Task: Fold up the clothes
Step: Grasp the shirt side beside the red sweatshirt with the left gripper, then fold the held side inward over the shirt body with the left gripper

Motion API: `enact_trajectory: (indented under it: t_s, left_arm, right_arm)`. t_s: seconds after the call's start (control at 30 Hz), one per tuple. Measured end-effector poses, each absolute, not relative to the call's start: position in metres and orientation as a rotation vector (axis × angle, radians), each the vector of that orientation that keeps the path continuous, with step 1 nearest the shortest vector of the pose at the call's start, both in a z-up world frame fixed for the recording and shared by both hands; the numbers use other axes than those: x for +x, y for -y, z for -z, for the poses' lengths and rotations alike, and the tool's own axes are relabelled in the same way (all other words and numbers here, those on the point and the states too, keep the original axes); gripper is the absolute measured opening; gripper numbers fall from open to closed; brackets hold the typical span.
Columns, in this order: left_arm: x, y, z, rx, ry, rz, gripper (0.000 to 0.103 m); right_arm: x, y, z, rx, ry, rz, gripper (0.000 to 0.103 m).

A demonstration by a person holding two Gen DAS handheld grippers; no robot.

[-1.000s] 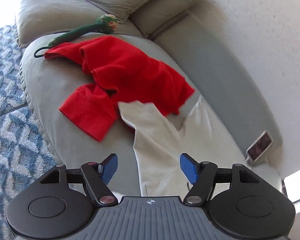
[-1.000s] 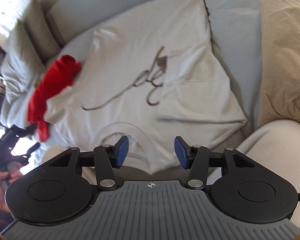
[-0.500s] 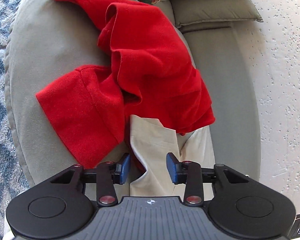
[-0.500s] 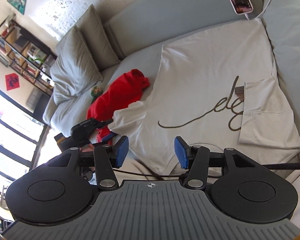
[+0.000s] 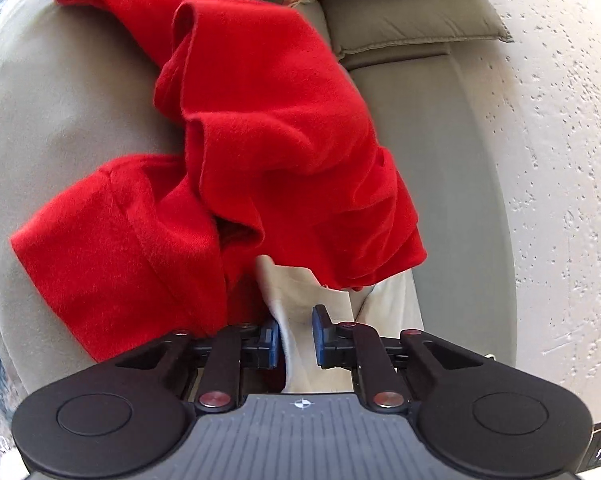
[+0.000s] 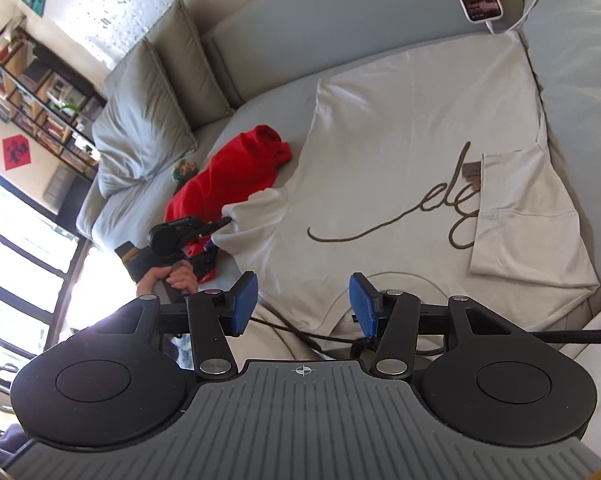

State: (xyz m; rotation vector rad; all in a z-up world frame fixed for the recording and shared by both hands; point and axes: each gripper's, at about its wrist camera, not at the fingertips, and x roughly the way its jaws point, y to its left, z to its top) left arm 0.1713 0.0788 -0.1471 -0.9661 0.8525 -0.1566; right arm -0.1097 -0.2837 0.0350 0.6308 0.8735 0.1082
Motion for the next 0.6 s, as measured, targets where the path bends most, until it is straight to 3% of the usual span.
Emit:
enact_trajectory:
  t_s: [0.37,0.6]
  left_arm:
    - [0.122,0.004,0.065,-0.244,-0.607,0.366,0.0]
    - [0.048,0.113,0.086,0.311,-0.638,0.619,0.0]
  right_arm:
    - [-0.115,0.291,-0.026,0.694,-0.878,-0.129,0.053]
    - [-0.124,0.301,-0.029,0.72,-0.85,-0.117,0.053]
